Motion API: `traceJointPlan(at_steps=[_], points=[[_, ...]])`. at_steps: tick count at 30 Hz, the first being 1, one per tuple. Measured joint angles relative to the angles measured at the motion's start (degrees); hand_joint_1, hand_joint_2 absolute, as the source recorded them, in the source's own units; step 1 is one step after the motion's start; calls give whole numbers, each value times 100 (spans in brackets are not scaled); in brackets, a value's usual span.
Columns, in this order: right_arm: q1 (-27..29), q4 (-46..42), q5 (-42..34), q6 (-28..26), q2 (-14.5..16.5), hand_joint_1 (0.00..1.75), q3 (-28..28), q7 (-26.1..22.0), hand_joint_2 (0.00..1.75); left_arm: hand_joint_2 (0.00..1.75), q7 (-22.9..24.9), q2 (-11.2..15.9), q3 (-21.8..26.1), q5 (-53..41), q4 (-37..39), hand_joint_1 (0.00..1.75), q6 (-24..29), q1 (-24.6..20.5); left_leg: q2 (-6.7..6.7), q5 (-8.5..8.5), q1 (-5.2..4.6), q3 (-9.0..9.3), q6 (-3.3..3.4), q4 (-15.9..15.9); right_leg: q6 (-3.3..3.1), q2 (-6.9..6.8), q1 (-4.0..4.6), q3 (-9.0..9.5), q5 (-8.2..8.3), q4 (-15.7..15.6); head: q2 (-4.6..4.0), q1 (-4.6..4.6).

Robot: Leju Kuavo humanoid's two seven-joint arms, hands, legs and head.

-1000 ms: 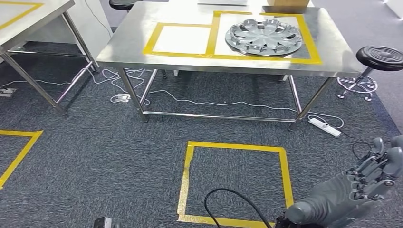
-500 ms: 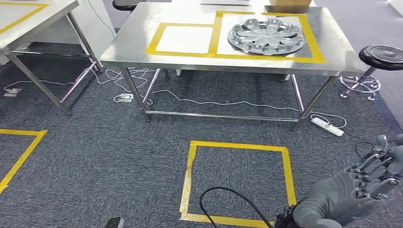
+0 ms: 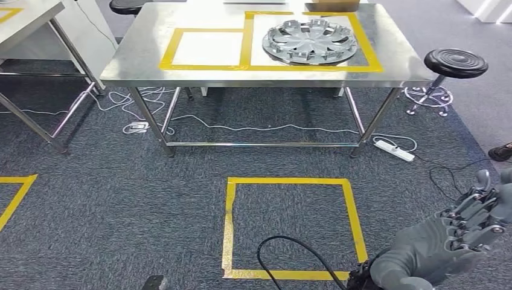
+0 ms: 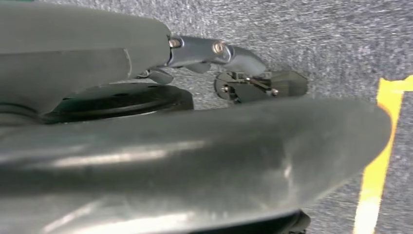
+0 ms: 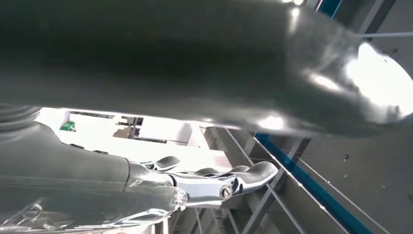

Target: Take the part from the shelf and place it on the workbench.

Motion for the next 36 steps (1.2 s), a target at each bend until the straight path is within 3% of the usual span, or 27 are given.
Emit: traceJointPlan(at_steps=[1, 3, 6, 7, 8, 9, 11, 13, 14, 16, 17, 19, 20, 22, 23, 24, 26, 28, 30, 31, 32, 33, 34, 36], points=[[2, -3, 1, -1, 1, 0, -3, 0, 0, 0, 0, -3, -3, -1, 0, 0, 4, -2, 55, 12, -5, -9, 48, 11, 36, 28, -12, -23, 15, -15, 0, -1], [4, -10, 5, -2, 2, 0, -13, -1, 0, 0, -2, -10, -8, -1, 0, 0, 18, -6, 169, 31, -11, -10, 143, -1, 84, -115, -16, -119, -103, 147, 0, 24], [3, -13, 13, -2, 3, 0, -19, -2, 0, 0, -4, -15, -13, -1, 0, 0, 38, 8, 370, 30, -44, -14, 225, -7, 112, -434, -2, -588, -672, 1195, 0, 67], [4, -13, 16, -2, 3, 0, -21, -2, 0, 0, -4, -15, -14, 0, 0, 0, 43, 17, 445, 28, -56, -14, 232, -6, 117, -462, -2, -739, -804, 1538, 0, 67], [5, -13, 20, -2, 3, 0, -22, -2, 0, 0, -4, -15, -13, 1, 0, 0, 45, 21, 517, 26, -64, -12, 235, -4, 118, -477, -2, -798, -831, 1699, 0, 66], [7, -13, 25, -2, 3, 0, -24, -2, 0, 0, -4, -15, -14, 2, 0, 0, 48, 21, 585, 22, -68, -7, 233, -3, 114, -495, -1, -738, -744, 1619, 0, 67], [8, -14, 34, -2, 4, 0, -26, -2, 0, 0, -5, -19, -14, 7, 0, 0, 50, 13, 700, 7, -72, 21, 214, -1, 89, -649, 4, -317, -382, 883, 0, 69], [8, -17, 41, -2, 10, 0, -27, -2, 0, 0, -5, -25, -13, 11, 0, 0, 51, 11, 786, -20, -100, 50, 164, 12, 41, -851, 28, 48, -161, 214, 0, 65], [9, -19, 45, -2, 14, 0, -28, -2, 0, 0, -6, -26, -13, 13, 0, 0, 52, 11, 827, -26, -113, 59, 135, 16, 14, -897, 42, 110, -134, 85, 0, 62], [13, -27, 54, -2, 22, 0, -34, -2, 0, 0, -5, -26, -13, 12, 0, 0, 59, 10, 919, -25, -114, 65, 75, 8, -55, -778, 55, 82, -117, 65, 0, 61], [17, -32, 58, -2, 27, 0, -38, -2, 0, 0, -4, -26, -14, 8, 0, 0, 64, 6, 889, -48, -103, 61, 37, 22, -89, -716, 48, 66, -98, 58, 0, 58], [22, -42, 68, -2, 38, 0, -45, -2, 0, 0, 5, -30, -16, -3, 0, 0, 75, -3, 671, -267, -84, -57, -32, 300, -154, -595, 14, 50, -59, 35, 0, 46], [24, -44, 72, -2, 43, 0, -48, -2, 0, 0, 16, -30, -17, -11, 0, 0, 80, -4, 533, -458, -76, -204, -54, 625, -173, -538, 4, 36, -48, 32, 0, 36], [25, -44, 78, -2, 46, 0, -54, -2, 0, 0, 42, -27, -17, -20, 0, 0, 95, 7, 423, -798, -71, -579, -72, 1403, -192, -402, -1, 8, -33, 33, 0, 29], [26, -44, 81, -2, 46, 0, -57, -2, 0, 0, 50, -25, -17, -22, 0, 0, 103, 14, 412, -833, -68, -695, -75, 1626, -191, -325, -2, 0, -26, 34, 0, 28], [27, -45, 85, -2, 47, 0, -60, -2, 0, 0, 54, -24, -17, -22, 0, 0, 111, 17, 404, -749, -63, -712, -74, 1637, -183, -245, -6, -3, -19, 35, 0, 28], [28, -46, 89, -2, 49, 0, -62, -2, 0, 0, 55, -22, -17, -22, 0, 0, 120, 15, 297, -341, -34, -448, -78, 1061, -146, -84, -23, -3, -2, 38, 0, 27], [25, -46, 96, -2, 51, 0, -63, -2, 0, 0, 54, -25, -17, -21, 0, 0, 124, 11, 22, -57, 17, -124, -80, 351, -82, 65, -22, -34, 9, 64, 0, 20], [25, -51, 104, -2, 52, 0, -67, -2, 0, 0, 49, -31, -16, -13, 0, 0, 123, 8, -111, -29, 28, -17, -39, 83, -2, 186, -25, -88, 35, 61, 0, 9], [26, -55, 107, -2, 52, 0, -69, -2, 0, 0, 44, -32, -16, -8, 0, 0, 120, 6, -61, -28, 22, -15, 4, 66, 37, 246, -40, -116, 55, 39, 0, 8], [30, -59, 107, -2, 51, 0, -72, -2, 0, 0, 39, -33, -15, -3, 0, 0, 114, 1, 6, -13, 17, -13, 49, 55, 69, 219, -49, -136, 62, 34, 1, 6], [30, -61, 107, -2, 51, 0, -73, -2, 0, 0, 35, -34, -15, 1, 0, 0, 107, -2, 73, -1, 15, -10, 99, 44, 91, 102, -47, -180, 13, 99, 1, 24], [30, -63, 107, -2, 51, 0, -74, -2, 0, 0, 32, -35, -15, 3, 0, 0, 102, -3, 152, 11, 16, -8, 141, 32, 107, -65, -39, -273, -110, 289, 1, 49], [27, -63, 107, -3, 51, 0, -76, -2, 0, 0, 31, -36, -14, 7, 0, 0, 98, 14, 311, 11, -3, -8, 190, 27, 119, -396, -21, -603, -516, 1013, 0, 95]])
